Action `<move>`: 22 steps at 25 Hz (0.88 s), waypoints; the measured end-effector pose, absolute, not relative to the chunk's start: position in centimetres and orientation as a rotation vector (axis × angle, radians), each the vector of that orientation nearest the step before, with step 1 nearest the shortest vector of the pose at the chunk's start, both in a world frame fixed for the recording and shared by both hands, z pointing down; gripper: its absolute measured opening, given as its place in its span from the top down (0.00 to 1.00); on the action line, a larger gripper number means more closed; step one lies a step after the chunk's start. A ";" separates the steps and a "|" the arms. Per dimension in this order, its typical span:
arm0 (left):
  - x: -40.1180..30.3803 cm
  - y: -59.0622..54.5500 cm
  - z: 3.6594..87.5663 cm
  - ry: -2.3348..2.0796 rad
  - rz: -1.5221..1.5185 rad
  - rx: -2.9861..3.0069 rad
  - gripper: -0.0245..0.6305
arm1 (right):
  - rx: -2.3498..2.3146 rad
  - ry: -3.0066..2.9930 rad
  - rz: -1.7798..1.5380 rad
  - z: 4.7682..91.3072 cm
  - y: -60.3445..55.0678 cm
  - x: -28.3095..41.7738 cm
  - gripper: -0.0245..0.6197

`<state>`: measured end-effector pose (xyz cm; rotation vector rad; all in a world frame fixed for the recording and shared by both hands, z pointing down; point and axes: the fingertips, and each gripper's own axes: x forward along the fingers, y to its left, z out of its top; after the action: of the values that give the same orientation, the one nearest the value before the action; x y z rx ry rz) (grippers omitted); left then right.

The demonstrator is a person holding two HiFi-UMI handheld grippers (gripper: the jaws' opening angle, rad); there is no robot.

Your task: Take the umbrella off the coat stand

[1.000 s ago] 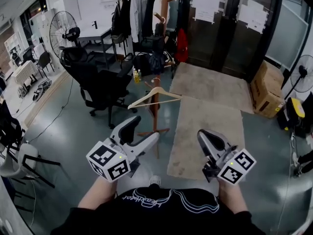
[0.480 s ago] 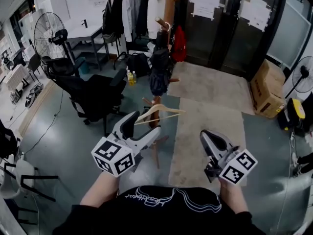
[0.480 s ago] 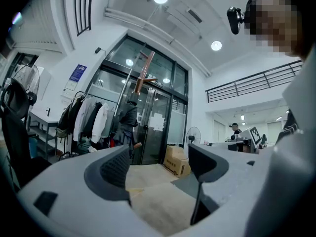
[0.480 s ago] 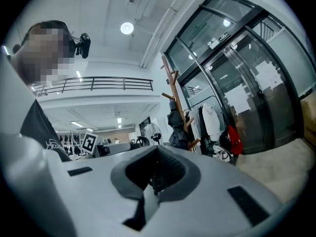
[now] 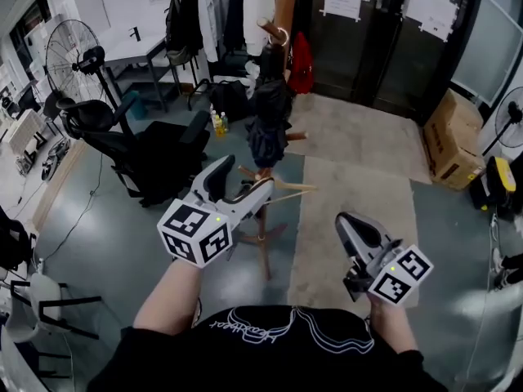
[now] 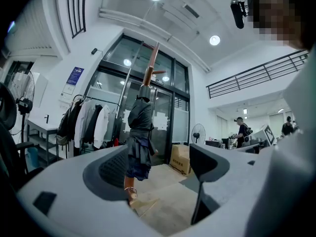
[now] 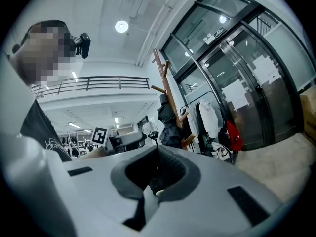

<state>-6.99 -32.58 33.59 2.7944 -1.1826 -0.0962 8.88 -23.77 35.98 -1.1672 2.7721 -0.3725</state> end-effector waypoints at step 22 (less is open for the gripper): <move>-3.0 -44.6 33.5 -1.404 0.078 2.741 0.39 | -1.003 2.836 -0.353 34.3 -33.7 12.7 0.96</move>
<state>-3.05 -44.59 33.55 2.7407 -1.4044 0.0778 12.75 -33.71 34.35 -1.0028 2.8357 -0.3530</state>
